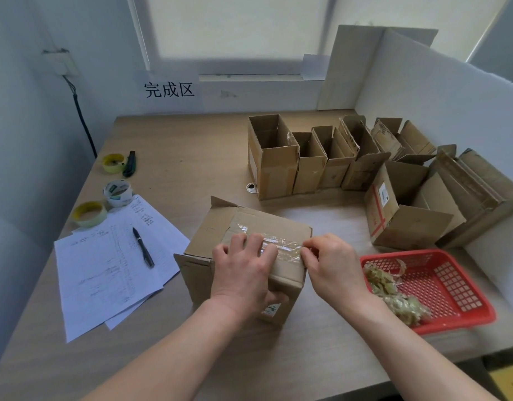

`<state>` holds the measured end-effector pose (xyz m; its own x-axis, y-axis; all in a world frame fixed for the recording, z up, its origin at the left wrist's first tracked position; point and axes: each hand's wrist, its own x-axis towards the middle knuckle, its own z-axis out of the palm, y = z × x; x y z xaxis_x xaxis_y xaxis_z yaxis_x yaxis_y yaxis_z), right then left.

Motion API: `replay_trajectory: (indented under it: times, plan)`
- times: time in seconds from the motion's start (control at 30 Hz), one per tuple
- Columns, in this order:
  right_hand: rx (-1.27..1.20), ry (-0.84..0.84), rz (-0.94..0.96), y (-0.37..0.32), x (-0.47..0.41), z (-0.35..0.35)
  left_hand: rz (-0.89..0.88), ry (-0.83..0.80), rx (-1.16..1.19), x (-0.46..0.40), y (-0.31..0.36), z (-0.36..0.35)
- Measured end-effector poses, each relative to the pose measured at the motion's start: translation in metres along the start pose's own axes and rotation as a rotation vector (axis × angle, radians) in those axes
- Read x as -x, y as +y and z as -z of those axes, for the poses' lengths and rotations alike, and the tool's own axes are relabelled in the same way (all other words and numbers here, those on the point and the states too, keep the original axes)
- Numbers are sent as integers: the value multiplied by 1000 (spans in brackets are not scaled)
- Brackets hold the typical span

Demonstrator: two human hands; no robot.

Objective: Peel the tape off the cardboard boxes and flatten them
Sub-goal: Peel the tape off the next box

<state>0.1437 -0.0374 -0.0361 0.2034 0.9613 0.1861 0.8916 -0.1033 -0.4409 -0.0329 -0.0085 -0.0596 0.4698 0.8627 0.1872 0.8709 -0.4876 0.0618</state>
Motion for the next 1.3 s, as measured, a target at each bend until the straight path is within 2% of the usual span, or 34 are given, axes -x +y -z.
replay_trajectory:
  times: [0.17,0.23,0.37,0.57,0.63,0.67,0.73,0.8,0.83,0.93,1.17,1.3]
  plan:
    - [288,-74,18,-9,-7,-4,5,-7,-6,2,1,1]
    - [310,-123,45,-8,-6,-4,12,-13,-7,3,1,1]
    - [168,-173,107,5,-9,0,9,-22,-6,5,2,3]
    - [-159,-223,84,15,0,5,-40,-54,-6,8,-3,3]
    - [-161,-248,59,14,2,7,-45,-50,-4,7,-2,3]
    - [-96,-237,49,13,3,8,-46,-48,-3,5,-1,4]
    - [44,-87,15,9,5,8,-39,-48,-6,3,3,6]
    - [47,68,-27,3,5,9,-23,-32,3,4,6,5]
    - [66,88,-38,1,5,7,-18,-25,4,4,7,4]
    - [198,-7,-71,-2,7,0,-19,-11,-3,5,8,3]
    - [258,-17,19,-9,2,-7,11,37,29,11,9,1]
    - [173,14,117,1,5,-7,33,29,42,13,9,1]
